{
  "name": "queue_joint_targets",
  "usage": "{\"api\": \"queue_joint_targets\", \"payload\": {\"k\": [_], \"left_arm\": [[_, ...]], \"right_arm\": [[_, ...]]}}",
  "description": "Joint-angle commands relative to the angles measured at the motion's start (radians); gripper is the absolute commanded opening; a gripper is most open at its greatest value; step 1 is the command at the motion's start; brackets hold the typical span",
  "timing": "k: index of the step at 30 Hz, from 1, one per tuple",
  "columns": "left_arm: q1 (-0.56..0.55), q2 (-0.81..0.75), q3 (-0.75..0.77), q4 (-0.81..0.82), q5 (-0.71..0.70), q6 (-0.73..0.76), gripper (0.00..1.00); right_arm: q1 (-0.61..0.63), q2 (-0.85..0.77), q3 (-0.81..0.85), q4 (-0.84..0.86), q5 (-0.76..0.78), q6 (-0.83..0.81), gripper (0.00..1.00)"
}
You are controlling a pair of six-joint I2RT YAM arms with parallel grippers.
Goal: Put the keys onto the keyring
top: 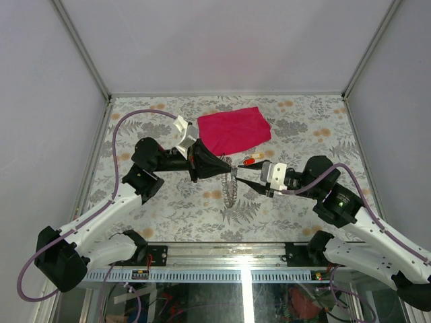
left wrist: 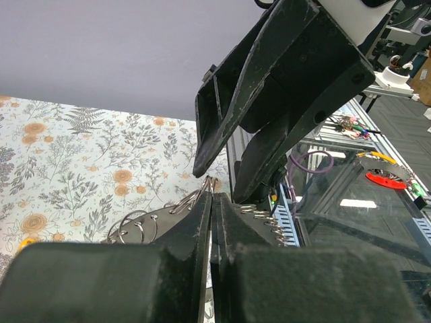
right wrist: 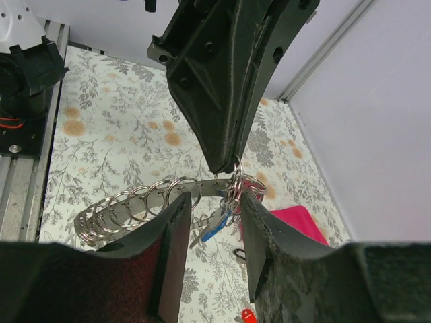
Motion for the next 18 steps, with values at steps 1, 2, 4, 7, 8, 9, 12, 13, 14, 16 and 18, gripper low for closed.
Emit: {"api": "queue_joint_targets", "payload": {"k": [1, 2, 4, 7, 8, 9, 12, 13, 14, 16, 18], "left_arm": [[0.001, -0.020, 0.041, 0.041, 0.021, 0.000, 0.00], [0.001, -0.020, 0.041, 0.041, 0.024, 0.000, 0.00], [0.001, -0.021, 0.042, 0.040, 0.028, 0.002, 0.00], [0.001, -0.017, 0.044, 0.040, 0.034, 0.000, 0.00], [0.001, -0.018, 0.044, 0.041, 0.036, -0.001, 0.00], [0.001, -0.017, 0.044, 0.041, 0.037, -0.002, 0.00], [0.001, -0.017, 0.044, 0.040, 0.039, -0.001, 0.00], [0.001, -0.017, 0.044, 0.040, 0.040, -0.002, 0.00], [0.000, -0.019, 0.045, 0.041, 0.040, -0.001, 0.00], [0.001, -0.019, 0.046, 0.039, 0.042, -0.001, 0.00], [0.001, -0.018, 0.044, 0.037, 0.043, -0.002, 0.00]], "right_arm": [[0.004, 0.007, 0.051, 0.018, -0.012, -0.010, 0.41], [0.002, 0.008, 0.052, 0.020, -0.011, -0.009, 0.41], [0.003, 0.010, 0.051, 0.022, -0.011, -0.008, 0.40], [0.002, 0.012, 0.050, 0.028, -0.012, -0.003, 0.38], [0.002, 0.012, 0.049, 0.032, -0.014, -0.001, 0.37], [0.003, 0.012, 0.047, 0.035, -0.014, 0.000, 0.36], [0.003, 0.012, 0.046, 0.043, -0.015, 0.005, 0.32], [0.003, 0.012, 0.044, 0.044, -0.014, 0.008, 0.30], [0.003, 0.012, 0.043, 0.050, -0.014, 0.010, 0.29], [0.002, 0.014, 0.037, 0.062, -0.014, 0.019, 0.27], [0.004, 0.013, 0.032, 0.079, -0.013, 0.029, 0.26]]}}
